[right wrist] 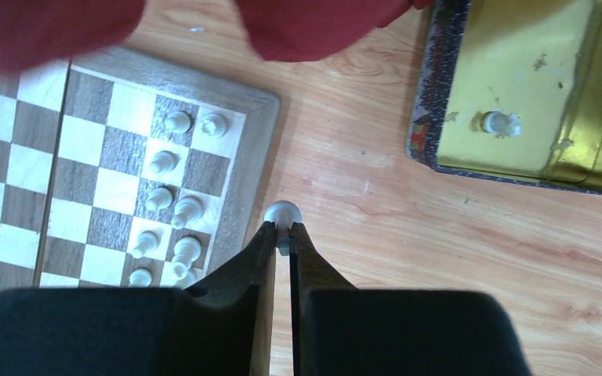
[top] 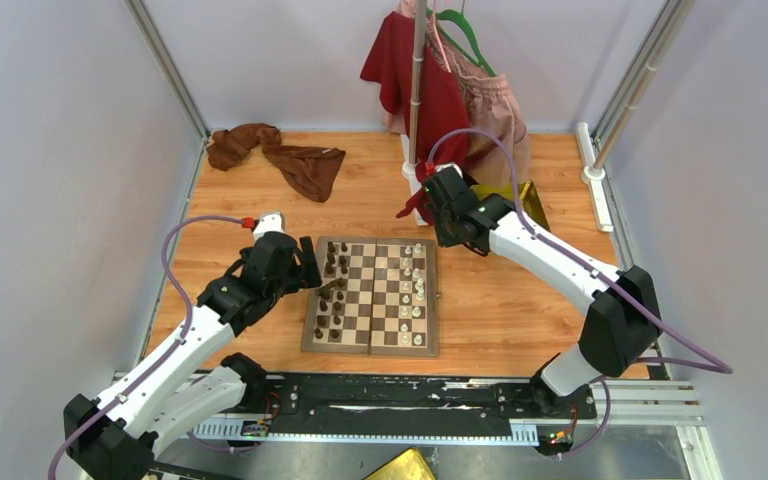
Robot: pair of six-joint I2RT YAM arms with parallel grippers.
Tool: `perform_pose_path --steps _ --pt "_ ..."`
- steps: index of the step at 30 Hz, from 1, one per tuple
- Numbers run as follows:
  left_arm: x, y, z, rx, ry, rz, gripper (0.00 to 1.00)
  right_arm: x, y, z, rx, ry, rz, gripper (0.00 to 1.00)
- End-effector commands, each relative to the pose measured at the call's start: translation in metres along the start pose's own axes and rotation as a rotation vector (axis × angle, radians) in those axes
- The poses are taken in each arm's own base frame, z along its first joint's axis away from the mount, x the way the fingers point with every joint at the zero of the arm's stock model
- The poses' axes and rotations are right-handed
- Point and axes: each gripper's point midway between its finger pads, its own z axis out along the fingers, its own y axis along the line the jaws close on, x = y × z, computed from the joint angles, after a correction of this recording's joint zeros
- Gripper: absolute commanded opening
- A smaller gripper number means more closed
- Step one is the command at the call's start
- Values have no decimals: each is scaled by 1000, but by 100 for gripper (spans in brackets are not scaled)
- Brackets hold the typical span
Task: Set up the chess pieces on the board
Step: Place the chess piece on the chessboard.
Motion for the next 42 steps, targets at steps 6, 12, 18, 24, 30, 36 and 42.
perform_pose_path --steps 6,12,18,24,30,36,42 --pt "-8 -1 -5 10 -21 -11 100 25 31 6 -26 51 -66 0" --pt "-8 -2 -5 10 -15 -12 100 31 40 16 -53 63 -91 0" --pt "-8 -2 -5 9 -13 -10 100 34 50 26 -73 79 -110 0" --pt "-8 -2 -4 3 -8 -7 100 41 57 38 -81 101 -129 0" --pt "-8 -2 -3 -1 -6 -2 100 44 60 48 -79 114 -145 0" --pt "-7 -1 -1 -9 -1 9 100 49 64 57 -85 134 -150 0" --pt "-6 0 0 -14 2 15 100 47 68 62 -90 135 -154 0"
